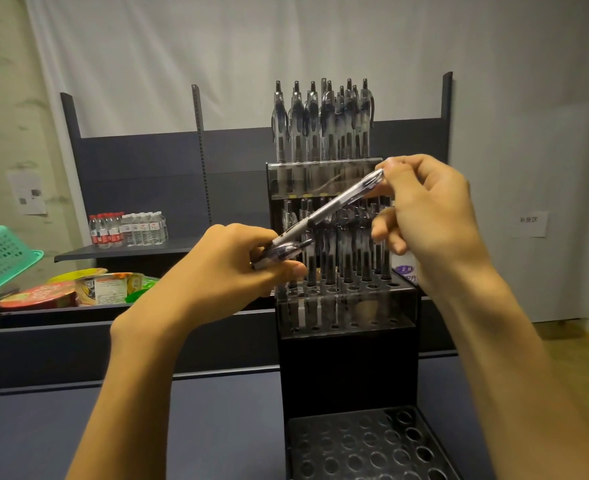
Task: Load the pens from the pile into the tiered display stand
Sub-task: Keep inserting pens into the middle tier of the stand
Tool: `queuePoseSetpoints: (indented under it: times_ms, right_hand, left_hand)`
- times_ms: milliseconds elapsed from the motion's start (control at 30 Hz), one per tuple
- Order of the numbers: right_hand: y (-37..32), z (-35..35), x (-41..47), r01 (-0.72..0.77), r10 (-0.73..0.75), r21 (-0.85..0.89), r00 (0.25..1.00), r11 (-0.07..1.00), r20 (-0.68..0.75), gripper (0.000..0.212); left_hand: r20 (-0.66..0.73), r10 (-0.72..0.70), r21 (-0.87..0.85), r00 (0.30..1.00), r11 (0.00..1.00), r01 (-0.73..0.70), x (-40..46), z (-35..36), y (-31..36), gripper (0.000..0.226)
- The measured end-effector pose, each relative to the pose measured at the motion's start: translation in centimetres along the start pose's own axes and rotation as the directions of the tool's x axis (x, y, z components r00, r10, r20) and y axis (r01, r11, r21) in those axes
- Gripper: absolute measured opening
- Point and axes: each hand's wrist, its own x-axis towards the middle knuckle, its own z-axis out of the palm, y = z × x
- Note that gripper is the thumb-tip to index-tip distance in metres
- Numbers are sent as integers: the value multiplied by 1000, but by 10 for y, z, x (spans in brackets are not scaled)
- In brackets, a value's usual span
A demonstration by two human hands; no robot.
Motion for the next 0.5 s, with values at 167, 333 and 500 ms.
queuePoseSetpoints:
  times_ms: [167,333,500]
  right_hand:
    - [2,-6,4,49,-49,7,997,999,-54,14]
    - [-1,-18,7,139,-138,10,987,990,-82,13]
    - [-1,-25,10,182,-183,-22,976,983,-113,14]
  left_hand:
    - [2,14,7,1000,1000,-14,0,1,0,45]
    - [-1,13,13,1000,1000,-13,1,2,2,46]
    - [12,8,-15,1000,1000,-8,0,2,4,35]
